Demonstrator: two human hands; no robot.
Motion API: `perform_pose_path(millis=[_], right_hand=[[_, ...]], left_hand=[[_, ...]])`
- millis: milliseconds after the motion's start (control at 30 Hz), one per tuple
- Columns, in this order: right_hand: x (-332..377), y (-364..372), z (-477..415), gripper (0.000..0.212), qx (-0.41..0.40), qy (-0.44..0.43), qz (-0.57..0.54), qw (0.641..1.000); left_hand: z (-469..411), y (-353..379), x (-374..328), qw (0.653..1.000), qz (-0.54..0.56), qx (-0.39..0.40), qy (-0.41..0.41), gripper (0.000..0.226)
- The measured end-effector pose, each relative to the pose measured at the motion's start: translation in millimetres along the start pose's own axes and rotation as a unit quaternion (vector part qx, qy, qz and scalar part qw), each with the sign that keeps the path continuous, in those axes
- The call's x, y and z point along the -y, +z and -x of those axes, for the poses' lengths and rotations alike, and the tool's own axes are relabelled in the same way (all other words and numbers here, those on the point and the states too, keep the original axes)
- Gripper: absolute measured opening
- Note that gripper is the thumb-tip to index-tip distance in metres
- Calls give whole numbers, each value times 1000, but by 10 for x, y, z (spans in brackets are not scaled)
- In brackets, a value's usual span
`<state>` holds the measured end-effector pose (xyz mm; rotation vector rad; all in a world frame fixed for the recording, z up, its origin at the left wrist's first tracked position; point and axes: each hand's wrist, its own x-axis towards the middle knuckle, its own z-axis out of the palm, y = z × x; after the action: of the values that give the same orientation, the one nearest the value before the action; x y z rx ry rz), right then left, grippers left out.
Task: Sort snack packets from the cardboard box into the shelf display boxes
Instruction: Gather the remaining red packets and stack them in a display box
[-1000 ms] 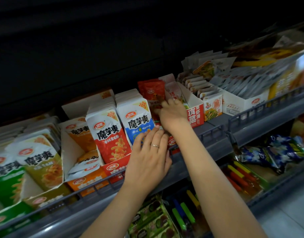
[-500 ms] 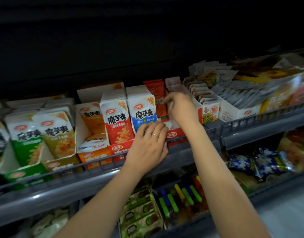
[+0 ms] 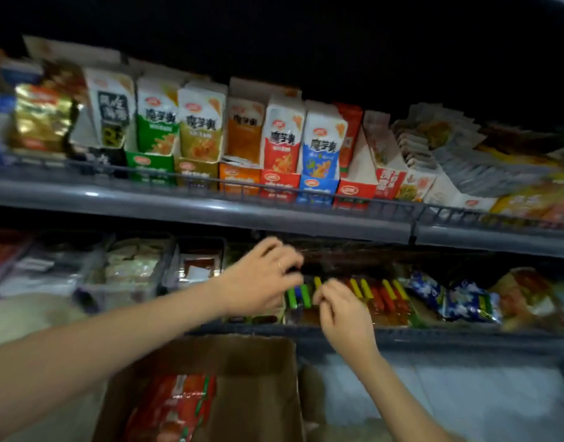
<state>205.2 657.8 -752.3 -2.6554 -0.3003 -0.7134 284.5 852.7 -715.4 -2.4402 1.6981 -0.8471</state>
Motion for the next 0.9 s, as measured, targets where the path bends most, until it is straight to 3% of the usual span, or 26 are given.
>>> perform_pose_path(millis=[67, 167, 300, 400, 467, 633, 733, 800, 900], right_hand=[[-8, 177, 202, 16, 94, -25, 21, 995], [21, 431, 485, 16, 285, -26, 48, 957], [103, 924, 858, 25, 474, -69, 92, 873], [207, 1292, 991, 28, 529, -59, 73, 843], [285, 1573, 1032, 27, 552, -35, 38, 832], [599, 2295, 1101, 28, 596, 104, -108, 789], [881, 2579, 1129, 34, 611, 173, -197, 747], [1058, 2748, 1140, 36, 628, 195, -239, 715], [1306, 2937, 1117, 36, 647, 201, -283, 679]], left_hand=[[386, 69, -210, 991, 36, 126, 4, 34], [900, 183, -462, 930, 171, 321, -49, 25], [1629, 415, -686, 844, 294, 416, -167, 24], [2034, 528, -563, 760, 338, 499, -243, 23], [2165, 492, -402, 739, 345, 503, -287, 27], [2385, 301, -96, 756, 313, 407, -406, 29], [2529, 288, -123, 771, 221, 379, -462, 32], [2613, 313, -153, 746, 156, 376, -527, 36], [2751, 373, -208, 690, 195, 377, -586, 21]])
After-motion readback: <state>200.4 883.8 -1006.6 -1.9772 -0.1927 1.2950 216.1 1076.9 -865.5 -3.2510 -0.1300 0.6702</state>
